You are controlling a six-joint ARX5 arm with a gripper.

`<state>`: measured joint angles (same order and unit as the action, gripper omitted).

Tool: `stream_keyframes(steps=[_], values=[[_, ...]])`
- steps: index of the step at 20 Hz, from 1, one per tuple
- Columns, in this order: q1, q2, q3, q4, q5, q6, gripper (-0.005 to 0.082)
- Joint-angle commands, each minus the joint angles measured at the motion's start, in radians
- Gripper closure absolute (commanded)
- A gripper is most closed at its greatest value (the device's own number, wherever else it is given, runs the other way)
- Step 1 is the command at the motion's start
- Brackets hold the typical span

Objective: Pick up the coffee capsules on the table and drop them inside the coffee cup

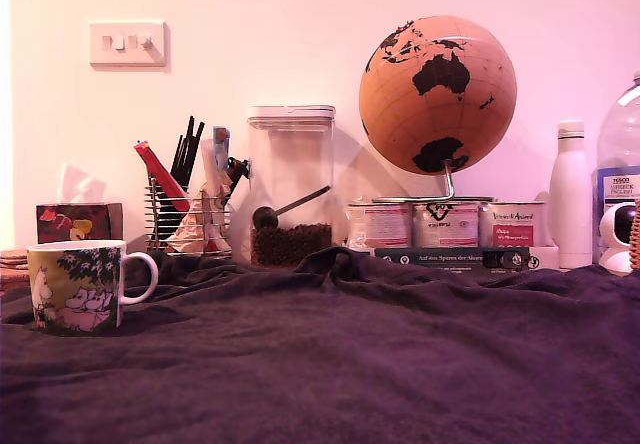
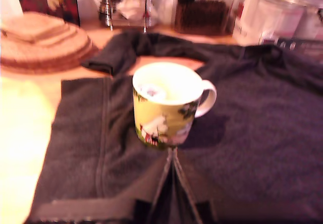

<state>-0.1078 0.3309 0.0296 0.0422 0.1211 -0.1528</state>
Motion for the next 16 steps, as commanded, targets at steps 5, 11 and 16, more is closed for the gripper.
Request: stream_keyframes(steps=[5,11,16], values=[[0.000,-0.114,-0.013,-0.097,-0.009,-0.005,0.0785],[0.000,-0.231,-0.013,-0.187,-0.015,-0.006,0.0785],[0.000,-0.310,-0.013,-0.245,-0.014,-0.007,0.0785]])
